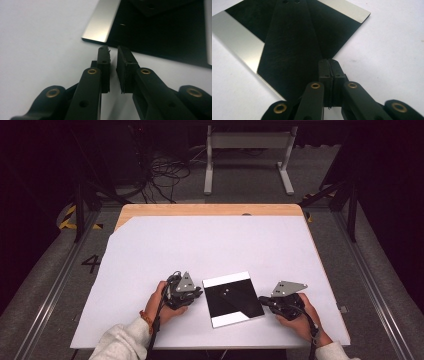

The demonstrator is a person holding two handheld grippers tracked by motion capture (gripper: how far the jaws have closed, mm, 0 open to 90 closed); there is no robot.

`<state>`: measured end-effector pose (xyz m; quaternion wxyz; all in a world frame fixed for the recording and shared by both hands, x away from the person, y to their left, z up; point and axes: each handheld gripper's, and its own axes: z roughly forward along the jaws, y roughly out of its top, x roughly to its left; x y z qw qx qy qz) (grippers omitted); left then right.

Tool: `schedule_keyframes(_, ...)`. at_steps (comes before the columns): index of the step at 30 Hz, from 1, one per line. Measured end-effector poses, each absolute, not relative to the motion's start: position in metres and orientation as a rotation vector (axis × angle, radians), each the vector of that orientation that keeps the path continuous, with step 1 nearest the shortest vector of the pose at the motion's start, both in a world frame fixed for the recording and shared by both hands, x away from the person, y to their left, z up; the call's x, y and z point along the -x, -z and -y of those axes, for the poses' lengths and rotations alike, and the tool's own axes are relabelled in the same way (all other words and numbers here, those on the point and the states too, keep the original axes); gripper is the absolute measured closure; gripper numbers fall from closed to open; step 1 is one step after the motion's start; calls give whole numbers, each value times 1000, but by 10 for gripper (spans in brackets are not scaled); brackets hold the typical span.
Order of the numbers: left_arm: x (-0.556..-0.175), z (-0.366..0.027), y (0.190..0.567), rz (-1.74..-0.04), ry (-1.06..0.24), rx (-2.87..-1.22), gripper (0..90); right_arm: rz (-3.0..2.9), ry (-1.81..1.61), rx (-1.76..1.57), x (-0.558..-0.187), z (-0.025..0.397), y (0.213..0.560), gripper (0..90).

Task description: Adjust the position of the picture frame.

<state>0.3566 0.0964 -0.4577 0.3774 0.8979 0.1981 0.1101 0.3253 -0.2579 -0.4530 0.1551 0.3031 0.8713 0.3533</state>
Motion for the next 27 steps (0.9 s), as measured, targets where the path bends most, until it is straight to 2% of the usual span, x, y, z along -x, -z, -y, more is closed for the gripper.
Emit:
schedule_keyframes(8,-302,-106,453,-394,-168,-2295,810,-2539,-1015,-841,-310,263,452,892)
schedule_keyframes(11,-288,-100,459,-367,-133,-2327,764,-2550,-1017,-877,-299,265,451,899)
schedule_keyframes(18,-283,-85,461,-354,-103,-2326,689,-2538,-1064,-891,-293,262,454,900)
schedule_keyframes(27,-286,-82,464,-405,-187,-2328,627,-2515,-1087,-883,-291,252,456,900)
